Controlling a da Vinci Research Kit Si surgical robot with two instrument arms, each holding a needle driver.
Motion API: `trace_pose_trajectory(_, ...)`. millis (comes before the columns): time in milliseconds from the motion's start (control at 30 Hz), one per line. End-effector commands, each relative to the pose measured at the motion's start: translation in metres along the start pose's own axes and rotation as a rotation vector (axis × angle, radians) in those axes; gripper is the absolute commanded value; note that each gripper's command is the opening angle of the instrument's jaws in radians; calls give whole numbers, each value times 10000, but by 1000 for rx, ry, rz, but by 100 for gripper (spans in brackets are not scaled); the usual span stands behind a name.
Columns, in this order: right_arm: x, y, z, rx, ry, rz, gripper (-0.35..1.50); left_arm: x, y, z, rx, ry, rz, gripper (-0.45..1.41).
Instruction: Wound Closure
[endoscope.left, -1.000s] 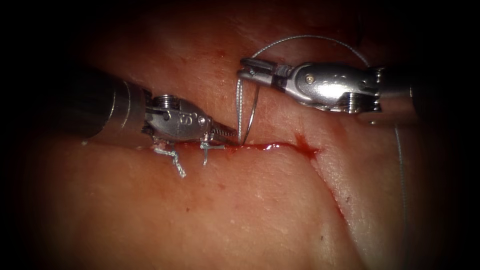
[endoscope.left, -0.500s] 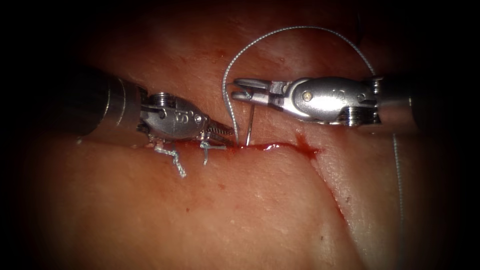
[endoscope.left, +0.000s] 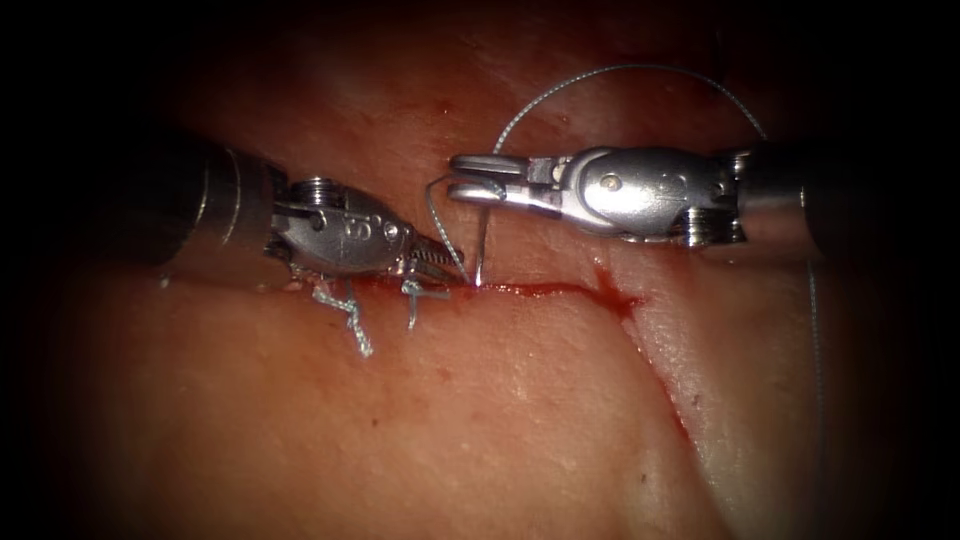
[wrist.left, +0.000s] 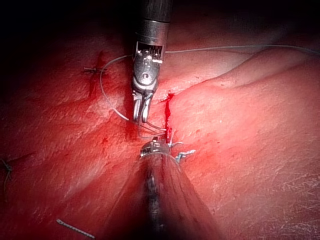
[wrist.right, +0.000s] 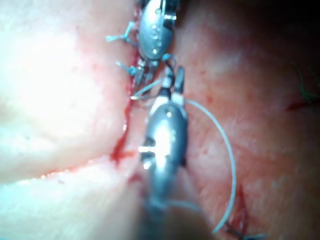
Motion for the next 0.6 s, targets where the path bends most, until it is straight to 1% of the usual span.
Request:
trace_pose_trajectory(33, -6, 0, 6, 0, 1, 5, -35, 4, 0, 4, 2, 1, 6, -6)
trace_pose_trajectory(200, -7, 2, 4, 2, 4, 52, -35, 26, 11, -23, 13, 8, 9, -1)
trace_pose_trajectory(267, -7, 1, 4, 6, -14, 76, -35, 48, 24, -47, 16, 19, 15, -1)
trace_pose_trajectory(300, -7, 1, 4, 6, -14, 76, -35, 48, 24, -47, 16, 19, 15, -1)
trace_pose_trajectory(467, -6, 2, 4, -3, -20, 78, -35, 73, 44, -69, 15, 28, 28, -1)
trace_pose_trajectory(600, -6, 6, 3, -14, -29, 79, -35, 88, 61, -77, 17, 31, 40, -3)
